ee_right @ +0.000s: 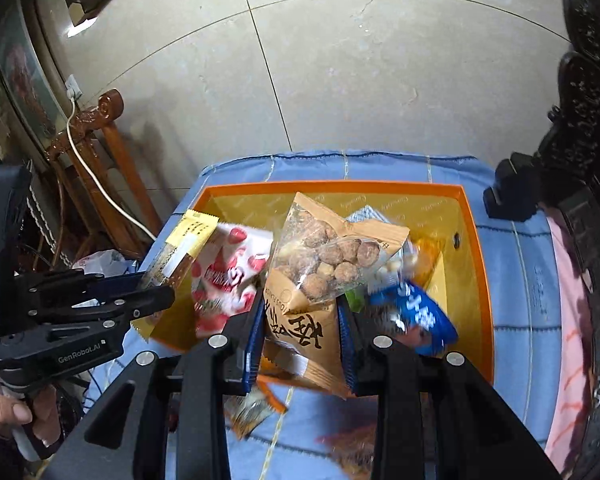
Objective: Organize snacks
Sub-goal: 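Carry both snacks over the orange box and open both tools, then grasp the striped snack pack with the left tool while the right tool grasps the pink cookie bag, then carry both bags into the orange box and open both tools, then grasp the red chocolate bar with the left tool while the right tool grasps the Snickers bar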
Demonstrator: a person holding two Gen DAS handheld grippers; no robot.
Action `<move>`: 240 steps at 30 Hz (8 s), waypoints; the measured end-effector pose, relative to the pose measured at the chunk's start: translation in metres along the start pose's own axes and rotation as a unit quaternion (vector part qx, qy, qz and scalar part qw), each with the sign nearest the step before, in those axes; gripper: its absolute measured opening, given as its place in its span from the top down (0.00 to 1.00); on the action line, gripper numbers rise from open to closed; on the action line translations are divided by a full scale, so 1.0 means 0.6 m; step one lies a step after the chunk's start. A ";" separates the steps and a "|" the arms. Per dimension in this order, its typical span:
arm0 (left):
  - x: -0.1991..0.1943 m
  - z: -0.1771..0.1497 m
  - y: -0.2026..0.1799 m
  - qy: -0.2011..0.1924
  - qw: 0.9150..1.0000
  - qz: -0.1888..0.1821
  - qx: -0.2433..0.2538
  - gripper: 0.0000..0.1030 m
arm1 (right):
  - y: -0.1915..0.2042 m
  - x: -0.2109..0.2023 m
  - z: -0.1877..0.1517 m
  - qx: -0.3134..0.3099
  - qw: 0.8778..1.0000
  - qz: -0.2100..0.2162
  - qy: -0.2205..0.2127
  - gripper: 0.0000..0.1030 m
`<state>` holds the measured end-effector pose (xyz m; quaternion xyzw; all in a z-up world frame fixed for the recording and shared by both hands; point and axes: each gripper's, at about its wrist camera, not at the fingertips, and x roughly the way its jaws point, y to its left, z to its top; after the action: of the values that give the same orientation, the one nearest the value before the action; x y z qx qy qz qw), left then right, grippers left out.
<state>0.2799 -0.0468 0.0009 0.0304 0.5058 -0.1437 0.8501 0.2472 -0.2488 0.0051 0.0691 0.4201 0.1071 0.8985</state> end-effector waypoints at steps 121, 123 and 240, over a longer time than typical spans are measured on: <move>0.207 -0.247 -0.015 0.154 0.987 0.036 -0.001 0.61 | -0.012 0.155 -0.251 -0.184 0.962 -0.102 0.173 0.06; 0.218 -0.249 -0.020 0.153 0.988 0.038 0.001 0.61 | -0.017 0.163 -0.254 -0.178 0.963 -0.104 0.173 0.15; 0.127 -0.305 0.152 0.186 0.958 0.059 -0.210 0.69 | 0.038 -0.055 -0.326 0.005 0.992 -0.010 0.124 0.18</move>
<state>0.1836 0.0601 -0.1628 -0.0923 0.6712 0.0245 0.7351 0.0730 -0.2282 -0.0903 0.0551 0.5298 0.1037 0.8400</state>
